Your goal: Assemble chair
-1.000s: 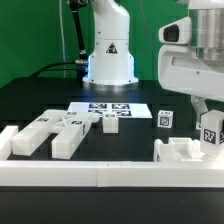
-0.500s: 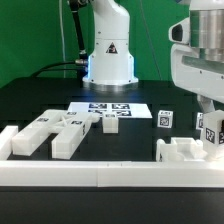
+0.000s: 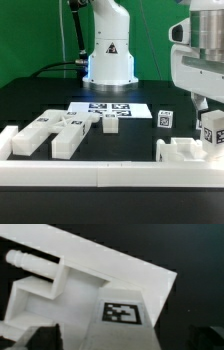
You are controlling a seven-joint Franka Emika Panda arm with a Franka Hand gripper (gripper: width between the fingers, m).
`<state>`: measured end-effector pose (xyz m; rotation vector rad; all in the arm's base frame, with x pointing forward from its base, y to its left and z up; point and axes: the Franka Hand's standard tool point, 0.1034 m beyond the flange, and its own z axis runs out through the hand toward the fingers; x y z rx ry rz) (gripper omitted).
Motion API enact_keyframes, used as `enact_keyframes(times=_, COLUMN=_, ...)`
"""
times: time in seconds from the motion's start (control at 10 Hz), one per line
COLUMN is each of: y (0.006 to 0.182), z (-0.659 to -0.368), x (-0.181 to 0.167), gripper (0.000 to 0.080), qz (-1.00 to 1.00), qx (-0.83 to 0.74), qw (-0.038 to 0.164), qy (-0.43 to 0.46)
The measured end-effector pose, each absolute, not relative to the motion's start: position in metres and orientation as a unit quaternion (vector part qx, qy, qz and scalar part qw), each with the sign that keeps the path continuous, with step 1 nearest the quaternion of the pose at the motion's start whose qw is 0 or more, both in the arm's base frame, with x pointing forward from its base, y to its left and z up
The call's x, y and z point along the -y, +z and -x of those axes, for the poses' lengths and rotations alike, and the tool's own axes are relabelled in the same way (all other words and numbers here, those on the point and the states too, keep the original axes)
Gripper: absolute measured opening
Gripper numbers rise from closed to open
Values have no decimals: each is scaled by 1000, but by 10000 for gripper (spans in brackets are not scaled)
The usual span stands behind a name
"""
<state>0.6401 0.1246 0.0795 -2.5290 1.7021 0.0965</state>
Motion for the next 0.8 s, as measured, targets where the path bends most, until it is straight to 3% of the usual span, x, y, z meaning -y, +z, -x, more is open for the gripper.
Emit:
enact_keyframes(times=0.2, y=81, z=-640, x=-127, gripper=648, qz=886, qx=-460, qw=50, qy=26)
enact_keyframes(times=0.8, y=79, z=-639, x=-126, gripper=649, qz=983, qx=-177, qw=55, qy=9)
